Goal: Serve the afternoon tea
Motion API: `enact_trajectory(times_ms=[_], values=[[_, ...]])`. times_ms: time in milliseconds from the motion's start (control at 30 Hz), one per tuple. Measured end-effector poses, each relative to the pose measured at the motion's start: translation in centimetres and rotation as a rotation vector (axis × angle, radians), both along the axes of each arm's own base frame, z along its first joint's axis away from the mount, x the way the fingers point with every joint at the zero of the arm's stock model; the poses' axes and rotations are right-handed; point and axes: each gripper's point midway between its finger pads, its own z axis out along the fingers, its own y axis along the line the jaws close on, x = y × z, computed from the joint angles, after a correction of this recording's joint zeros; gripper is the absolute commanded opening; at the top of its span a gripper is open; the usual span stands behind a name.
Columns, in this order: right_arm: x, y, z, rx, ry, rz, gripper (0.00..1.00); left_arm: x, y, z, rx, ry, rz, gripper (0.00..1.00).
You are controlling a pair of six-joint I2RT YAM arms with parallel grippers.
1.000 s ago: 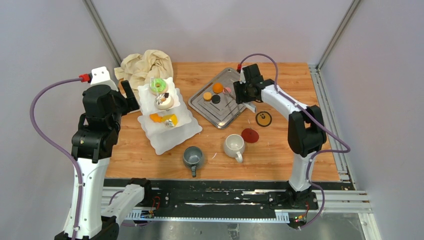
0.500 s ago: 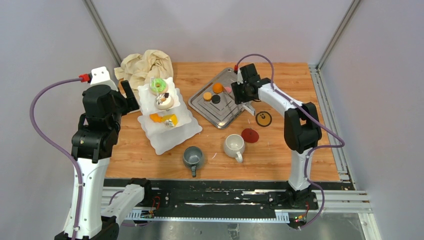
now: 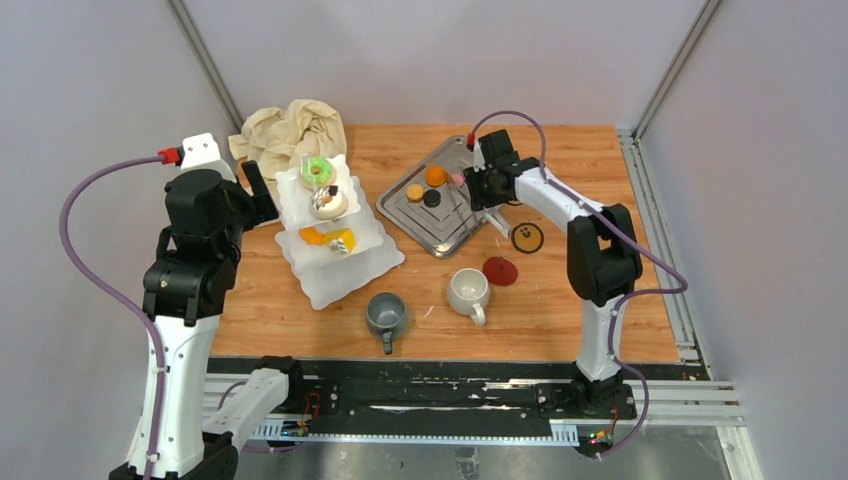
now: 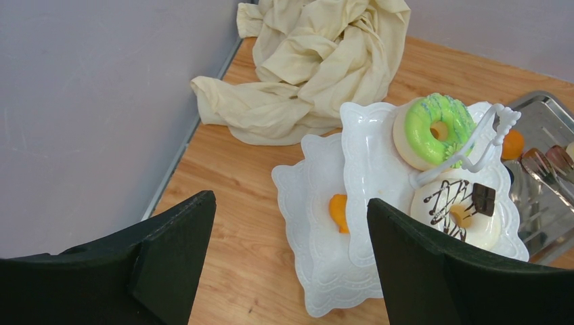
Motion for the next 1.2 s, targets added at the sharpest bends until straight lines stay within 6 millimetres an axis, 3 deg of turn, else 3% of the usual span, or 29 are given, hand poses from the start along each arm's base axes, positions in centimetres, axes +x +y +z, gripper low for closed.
enact_trajectory(times_ms=[167, 400, 600, 733, 833, 1033, 1200], values=[[-0.7, -0.3, 3.2, 0.023, -0.051, -0.001, 0.18, 0.0, 0.0, 0.0, 0.0, 0.0, 0.0, 0.87], [-2.0, -0.3, 10.5, 0.11, -0.181, 0.007, 0.18, 0.0, 0.0, 0.0, 0.0, 0.0, 0.0, 0.87], [-4.7, 0.6, 13.0, 0.182, -0.196, 0.057, 0.18, 0.0, 0.0, 0.0, -0.001, -0.001, 0.0, 0.87], [-7.7, 3.5, 14.4, 0.225, -0.198, 0.154, 0.19, 0.0, 0.0, 0.0, -0.001, -0.002, -0.001, 0.87], [-10.3, 6.7, 15.3, 0.258, -0.199, 0.256, 0.2, 0.0, 0.0, 0.0, -0.001, -0.002, -0.001, 0.87], [-15.1, 12.0, 15.6, 0.296, -0.158, 0.442, 0.2, -0.1, -0.1, 0.1, -0.004, -0.005, -0.005, 0.87], [-17.0, 14.5, 15.4, 0.306, -0.131, 0.528, 0.22, -0.2, -0.1, 0.2, -0.004, -0.008, -0.005, 0.87]])
